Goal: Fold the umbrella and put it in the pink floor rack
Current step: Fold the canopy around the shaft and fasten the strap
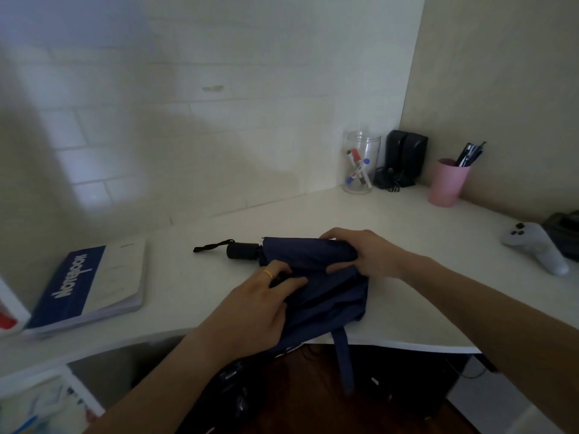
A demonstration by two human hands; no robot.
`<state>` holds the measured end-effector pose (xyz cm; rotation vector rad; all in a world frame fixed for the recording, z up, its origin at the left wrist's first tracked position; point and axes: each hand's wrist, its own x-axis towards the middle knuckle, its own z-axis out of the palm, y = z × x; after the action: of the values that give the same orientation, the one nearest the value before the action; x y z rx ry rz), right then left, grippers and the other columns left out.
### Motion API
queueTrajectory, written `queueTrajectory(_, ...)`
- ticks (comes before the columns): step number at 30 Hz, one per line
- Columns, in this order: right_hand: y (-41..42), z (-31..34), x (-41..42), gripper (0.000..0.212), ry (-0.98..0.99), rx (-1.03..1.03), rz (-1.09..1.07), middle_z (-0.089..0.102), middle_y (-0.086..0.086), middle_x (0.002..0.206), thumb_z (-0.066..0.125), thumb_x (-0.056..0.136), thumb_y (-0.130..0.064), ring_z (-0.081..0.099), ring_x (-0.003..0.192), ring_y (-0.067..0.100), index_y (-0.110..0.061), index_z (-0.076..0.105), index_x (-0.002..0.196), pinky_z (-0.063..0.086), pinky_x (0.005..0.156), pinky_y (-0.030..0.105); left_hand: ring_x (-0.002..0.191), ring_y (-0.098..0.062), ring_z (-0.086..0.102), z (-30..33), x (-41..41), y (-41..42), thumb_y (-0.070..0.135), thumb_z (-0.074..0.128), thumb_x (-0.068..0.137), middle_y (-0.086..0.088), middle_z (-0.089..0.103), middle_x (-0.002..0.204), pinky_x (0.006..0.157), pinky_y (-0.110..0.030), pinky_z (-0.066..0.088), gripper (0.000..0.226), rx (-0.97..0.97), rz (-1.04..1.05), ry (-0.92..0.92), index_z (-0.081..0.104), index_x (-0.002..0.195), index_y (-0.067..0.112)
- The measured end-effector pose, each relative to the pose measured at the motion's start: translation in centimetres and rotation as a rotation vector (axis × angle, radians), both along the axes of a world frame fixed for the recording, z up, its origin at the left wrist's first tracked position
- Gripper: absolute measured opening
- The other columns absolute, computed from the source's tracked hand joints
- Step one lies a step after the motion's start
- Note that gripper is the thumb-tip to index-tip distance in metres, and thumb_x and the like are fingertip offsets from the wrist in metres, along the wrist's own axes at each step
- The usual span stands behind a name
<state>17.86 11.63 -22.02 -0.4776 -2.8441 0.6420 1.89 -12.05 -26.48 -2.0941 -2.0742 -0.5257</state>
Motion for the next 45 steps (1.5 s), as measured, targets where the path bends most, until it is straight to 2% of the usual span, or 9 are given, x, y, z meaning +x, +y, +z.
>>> queueTrajectory(4,0.2,0.9,-0.3,0.068,0.008,-0.055,0.076,0.068,-0.007,0.113,0.080,0.078,-0.044,0.067,0.099,0.011,-0.048,0.040,0.133,0.054,0.091,0.033,0.122,-0.017,0.052,1.6,-0.3,0.9,0.034,0.045,0.089,0.002,0.052,0.136,0.103,-0.027,0.043,0.067,-0.130,0.115,-0.099,0.037,0.155,0.023)
queueTrajectory(9,-1.0,2.7,0.0,0.015,0.103,0.236,0.111,0.064,-0.014,0.100,0.076,0.082,-0.035,0.057,0.093,0.005,-0.038,0.074,0.097,0.045,0.086,0.022,0.104,-0.022,0.061,3.1,-0.6,3.5,0.030,0.036,0.105,-0.003,0.065,0.111,0.092,-0.038,0.048,0.035,-0.184,0.130,-0.028,0.066,0.116,0.017)
queueTrajectory(14,-2.1,1.8,1.2,0.014,-0.059,0.233,0.047,0.077,-0.011,0.088,0.062,0.094,-0.032,0.068,0.077,0.005,-0.025,0.074,0.096,0.051,0.078,0.021,0.087,-0.030,0.067,5.1,-1.9,5.3,0.033,0.047,0.105,-0.006,0.071,0.091,0.083,-0.042,0.053,0.026,-0.134,0.225,-0.114,0.044,0.127,0.019)
queueTrajectory(17,-2.0,1.0,1.4,0.008,0.049,0.189,-0.096,0.075,-0.008,0.074,0.064,0.092,-0.026,0.064,0.061,0.002,-0.025,0.058,0.097,0.051,0.072,0.024,0.099,-0.033,0.067,6.2,-2.6,6.7,0.034,0.063,0.098,-0.013,0.071,0.102,0.091,-0.043,0.053,0.063,-0.224,0.287,-0.117,0.032,0.151,0.019)
queueTrajectory(20,-2.2,-0.1,1.6,0.039,0.066,0.116,-0.190,0.067,-0.010,0.071,0.076,0.082,-0.025,0.058,0.064,0.002,-0.028,0.048,0.109,0.047,0.068,0.026,0.102,-0.028,0.071,7.0,-3.6,7.4,0.026,0.073,0.090,-0.011,0.072,0.117,0.093,-0.042,0.056,0.061,-0.346,0.301,-0.219,0.048,0.144,0.015)
queueTrajectory(27,-0.6,-1.2,2.3,0.099,0.007,0.059,-0.393,0.033,0.002,0.134,0.082,0.071,-0.051,0.049,0.117,0.021,-0.028,0.031,0.152,0.048,0.102,0.038,0.107,-0.023,0.059,5.7,-4.8,6.9,0.061,0.073,0.078,0.000,0.062,0.114,0.083,-0.037,0.046,0.055,-0.179,0.416,0.212,0.056,0.125,0.038)
queueTrajectory(32,1.4,-1.1,1.9,0.050,0.012,-0.121,-0.169,0.061,-0.004,0.117,0.084,0.074,-0.037,0.060,0.104,0.018,-0.028,0.060,0.118,0.052,0.091,0.034,0.127,-0.026,0.054,5.1,-5.8,7.3,0.048,0.063,0.092,-0.004,0.059,0.139,0.111,-0.041,0.035,0.059,-0.307,0.235,0.136,0.048,0.145,0.027)
queueTrajectory(37,1.1,-1.7,2.6,0.046,0.163,-0.141,-0.086,0.068,-0.008,0.100,0.081,0.075,-0.024,0.064,0.086,0.012,-0.034,0.051,0.108,0.054,0.073,0.029,0.091,-0.021,0.062,4.1,-5.4,5.8,0.019,0.065,0.082,0.003,0.064,0.106,0.078,-0.039,0.052,0.039,-0.128,0.166,0.054,0.049,0.116,0.026)
queueTrajectory(45,0.5,0.2,3.5,0.045,0.062,-0.286,0.084,0.070,-0.001,0.104,0.076,0.079,-0.016,0.067,0.087,0.016,-0.028,0.049,0.114,0.056,0.075,0.029,0.073,-0.023,0.053,3.1,-4.0,4.3,0.003,0.069,0.075,-0.004,0.057,0.091,0.055,-0.034,0.044,0.032,0.152,-0.026,0.404,0.050,0.098,0.015)
